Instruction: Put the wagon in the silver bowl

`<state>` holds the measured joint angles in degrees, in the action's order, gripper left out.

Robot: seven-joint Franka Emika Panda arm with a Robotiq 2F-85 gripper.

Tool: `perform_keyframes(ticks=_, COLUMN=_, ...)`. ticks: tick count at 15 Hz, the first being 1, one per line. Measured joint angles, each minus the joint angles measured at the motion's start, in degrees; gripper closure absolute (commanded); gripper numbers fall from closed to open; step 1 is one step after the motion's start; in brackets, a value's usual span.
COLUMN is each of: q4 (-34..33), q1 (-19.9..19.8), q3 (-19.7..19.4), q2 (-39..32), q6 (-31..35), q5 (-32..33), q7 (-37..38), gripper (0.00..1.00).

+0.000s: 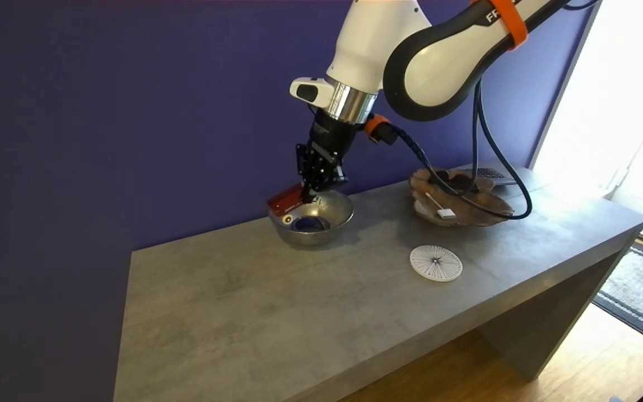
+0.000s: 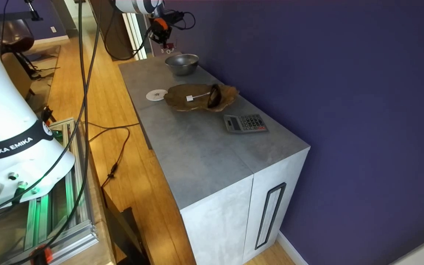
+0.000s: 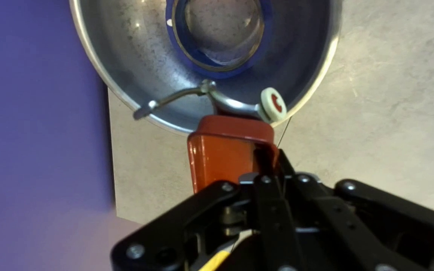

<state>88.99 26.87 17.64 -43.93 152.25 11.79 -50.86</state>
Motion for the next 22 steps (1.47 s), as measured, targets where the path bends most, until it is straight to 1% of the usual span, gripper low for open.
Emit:
perform_keyframes(ticks=2, q4=-0.01, q1=-0.13, q3=0.1, q2=-0.13, q6=0.0, q5=0.0, q7=0.11, gripper=0.99)
perform_keyframes(ticks=5, q4=0.0, q1=-0.7, q3=-0.93, q2=-0.75, q6=0.02, q5=0.0, q7=2.61, gripper=0.99)
perform_keyframes(ticks=10, q4=-0.03, q1=-4.06, q3=-2.85, q2=-1.73, q6=0.09, q5=0.02, q7=6.01, gripper=0.99)
perform_keyframes(ticks=14, q4=0.09, q1=-5.19, q3=-3.37, q2=-3.09, q6=-0.16, q5=0.21, q7=6.07, gripper=0.99)
perform_keyframes(ticks=17, q4=0.71, q1=-6.55, q3=-2.7, q2=-3.36, q6=-0.13, q5=0.28, q7=4.8, gripper=0.99)
perform_keyframes(ticks=22, q4=2.05, q1=-9.29, q3=0.32, q2=-2.39, q6=2.43, q5=0.28, q7=0.99, gripper=0.99)
